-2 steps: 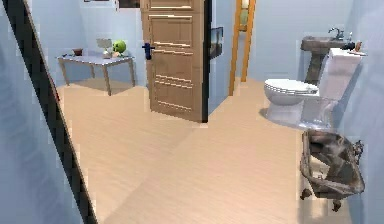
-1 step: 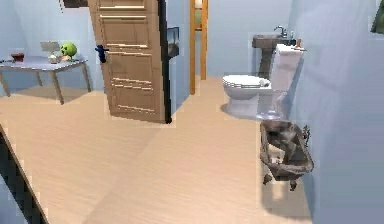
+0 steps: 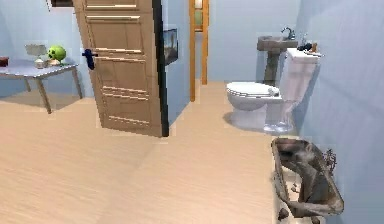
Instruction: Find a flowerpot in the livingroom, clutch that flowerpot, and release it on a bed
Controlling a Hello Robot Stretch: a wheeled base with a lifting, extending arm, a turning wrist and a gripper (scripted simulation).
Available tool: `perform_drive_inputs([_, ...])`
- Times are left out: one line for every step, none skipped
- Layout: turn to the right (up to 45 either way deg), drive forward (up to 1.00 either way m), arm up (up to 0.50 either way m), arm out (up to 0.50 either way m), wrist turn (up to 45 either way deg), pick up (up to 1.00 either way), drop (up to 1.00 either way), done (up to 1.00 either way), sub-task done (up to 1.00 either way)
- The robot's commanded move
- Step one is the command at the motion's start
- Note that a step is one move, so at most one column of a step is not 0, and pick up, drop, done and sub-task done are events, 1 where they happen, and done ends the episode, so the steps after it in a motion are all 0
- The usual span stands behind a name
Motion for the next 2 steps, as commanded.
perform_drive_inputs([-15.0,0.0,0.0,0.0,0.0,0.0,0.0,0.0,0.0])
perform_drive_inputs([0.0,1.0,0.0,0.0,0.0,0.0,0.0,0.0,0.0])
